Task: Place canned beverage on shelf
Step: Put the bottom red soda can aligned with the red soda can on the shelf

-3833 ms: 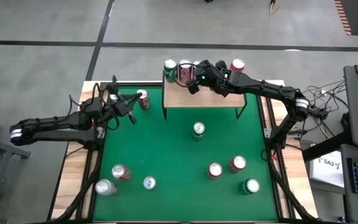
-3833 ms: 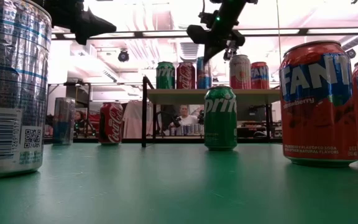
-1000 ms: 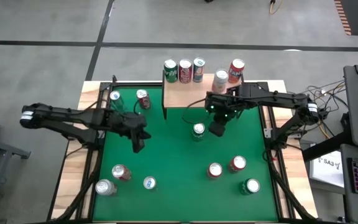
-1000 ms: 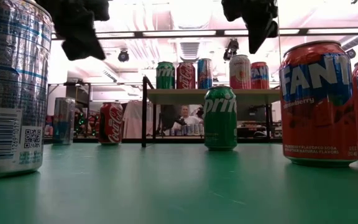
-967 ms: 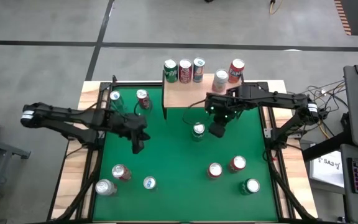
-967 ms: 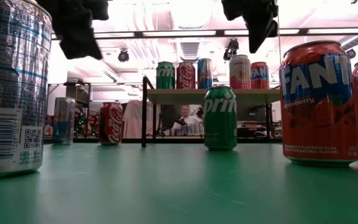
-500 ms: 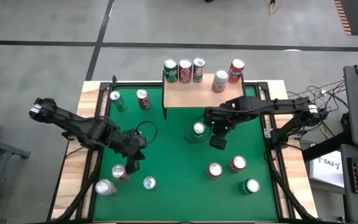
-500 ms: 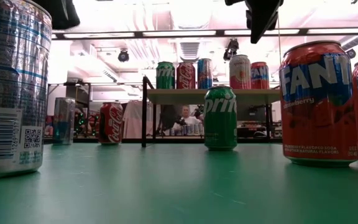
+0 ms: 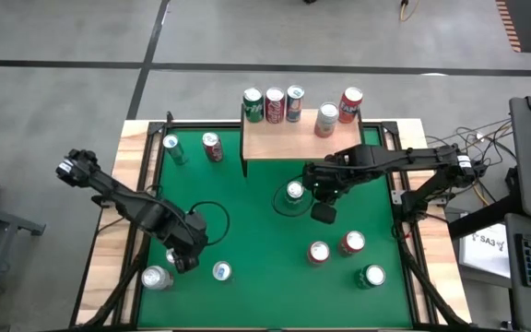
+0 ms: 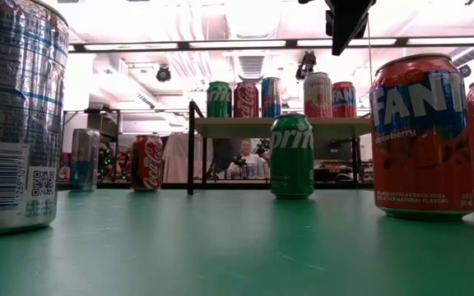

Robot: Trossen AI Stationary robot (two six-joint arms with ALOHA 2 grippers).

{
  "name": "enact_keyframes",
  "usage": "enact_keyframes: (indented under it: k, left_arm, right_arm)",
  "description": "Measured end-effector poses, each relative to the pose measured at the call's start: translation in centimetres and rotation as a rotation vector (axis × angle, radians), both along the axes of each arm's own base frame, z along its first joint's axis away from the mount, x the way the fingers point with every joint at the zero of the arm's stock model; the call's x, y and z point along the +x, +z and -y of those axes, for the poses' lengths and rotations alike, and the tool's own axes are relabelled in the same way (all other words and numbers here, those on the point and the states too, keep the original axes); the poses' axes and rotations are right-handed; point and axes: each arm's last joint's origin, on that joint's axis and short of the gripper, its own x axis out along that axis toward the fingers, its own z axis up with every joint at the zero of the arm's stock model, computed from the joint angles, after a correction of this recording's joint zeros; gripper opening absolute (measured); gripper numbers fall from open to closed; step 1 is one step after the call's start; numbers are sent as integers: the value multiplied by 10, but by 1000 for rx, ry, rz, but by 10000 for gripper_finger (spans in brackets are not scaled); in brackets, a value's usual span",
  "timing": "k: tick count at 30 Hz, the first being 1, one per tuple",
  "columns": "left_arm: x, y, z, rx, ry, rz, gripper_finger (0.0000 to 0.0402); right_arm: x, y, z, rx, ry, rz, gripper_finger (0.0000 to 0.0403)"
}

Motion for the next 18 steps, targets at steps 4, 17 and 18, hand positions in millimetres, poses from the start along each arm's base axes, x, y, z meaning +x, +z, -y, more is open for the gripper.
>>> enact_keyframes:
  k: [4,17,18]
  left_arm:
    - [-5,-5,8,12,13,-29,229]
    - [-17,-24,18,78,146,-91,380]
    - [-18,-26,18,84,149,-98,380]
  right_arm:
    - [0,0,-3,2,0,3,12]
    - [1,0,-4,7,-2,17,12]
    - [1,0,-4,7,-2,17,12]
